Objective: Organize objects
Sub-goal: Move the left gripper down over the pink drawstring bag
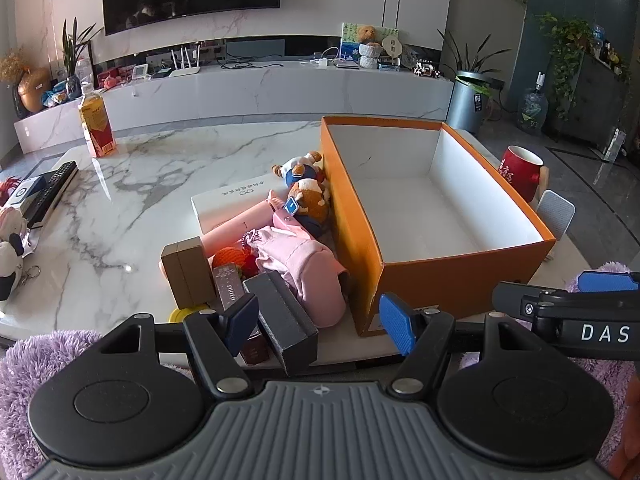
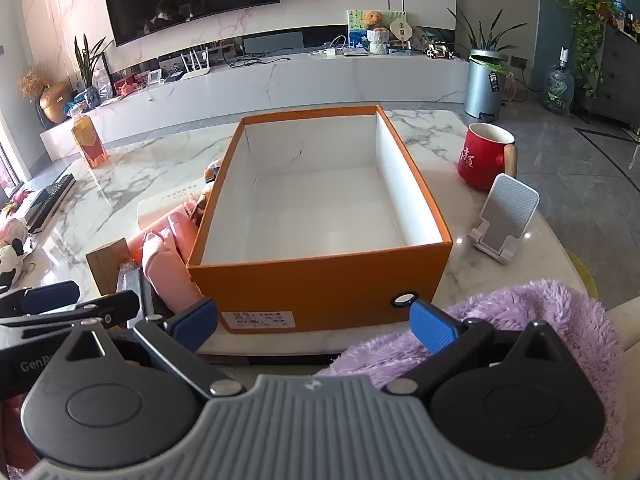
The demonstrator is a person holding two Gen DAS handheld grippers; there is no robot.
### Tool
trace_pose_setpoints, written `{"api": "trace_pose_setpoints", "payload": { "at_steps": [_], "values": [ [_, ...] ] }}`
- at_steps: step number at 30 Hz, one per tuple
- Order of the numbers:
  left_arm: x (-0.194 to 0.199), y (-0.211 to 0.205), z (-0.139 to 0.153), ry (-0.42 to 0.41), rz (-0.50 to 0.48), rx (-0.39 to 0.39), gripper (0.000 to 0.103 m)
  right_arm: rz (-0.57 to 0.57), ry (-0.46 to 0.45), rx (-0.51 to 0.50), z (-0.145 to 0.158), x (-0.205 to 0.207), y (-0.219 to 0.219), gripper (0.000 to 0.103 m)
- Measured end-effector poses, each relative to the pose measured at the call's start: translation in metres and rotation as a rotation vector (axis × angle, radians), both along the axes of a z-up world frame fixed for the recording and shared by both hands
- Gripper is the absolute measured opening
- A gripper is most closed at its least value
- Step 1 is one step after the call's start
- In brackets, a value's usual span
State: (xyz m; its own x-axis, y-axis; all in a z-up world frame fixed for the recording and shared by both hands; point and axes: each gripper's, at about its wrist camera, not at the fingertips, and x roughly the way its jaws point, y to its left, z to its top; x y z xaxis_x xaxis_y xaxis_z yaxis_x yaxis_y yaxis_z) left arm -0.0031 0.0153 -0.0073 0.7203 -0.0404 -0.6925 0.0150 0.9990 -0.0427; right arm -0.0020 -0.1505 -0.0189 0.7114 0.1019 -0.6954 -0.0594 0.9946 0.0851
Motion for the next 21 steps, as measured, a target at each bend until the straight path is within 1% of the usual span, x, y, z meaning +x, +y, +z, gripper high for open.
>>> {"api": "trace_pose_setpoints", "payload": {
  "at_steps": [10, 13, 16, 17, 18, 21],
  "values": [
    [0.001, 0.007, -0.005, 0.025, -0.003, -0.021, 0.079, 0.008, 0.022, -0.007, -0.006, 0.005, 0.007, 0.102],
    [0.002, 0.01, -0.007, 0.035, -0.002, -0.03, 0.079, 0.018, 0.014, -0.011, -0.007, 0.006, 0.009, 0.102],
    [0.002, 0.016, -0.007, 0.042, 0.006, -0.043, 0.077, 0.056, -0.003, -0.017, -0.007, 0.007, 0.014, 0.1],
    [0.002, 0.018, -0.007, 0.044, 0.01, -0.048, 0.076, 0.067, -0.004, -0.023, -0.006, 0.008, 0.016, 0.098],
    [0.003, 0.021, -0.007, 0.045, 0.013, -0.054, 0.074, 0.078, -0.005, -0.026, -0.006, 0.01, 0.018, 0.093],
    [0.006, 0.027, -0.007, 0.051, 0.016, -0.075, 0.073, 0.121, 0.006, -0.026, -0.007, 0.016, 0.026, 0.082]
  ]
}}
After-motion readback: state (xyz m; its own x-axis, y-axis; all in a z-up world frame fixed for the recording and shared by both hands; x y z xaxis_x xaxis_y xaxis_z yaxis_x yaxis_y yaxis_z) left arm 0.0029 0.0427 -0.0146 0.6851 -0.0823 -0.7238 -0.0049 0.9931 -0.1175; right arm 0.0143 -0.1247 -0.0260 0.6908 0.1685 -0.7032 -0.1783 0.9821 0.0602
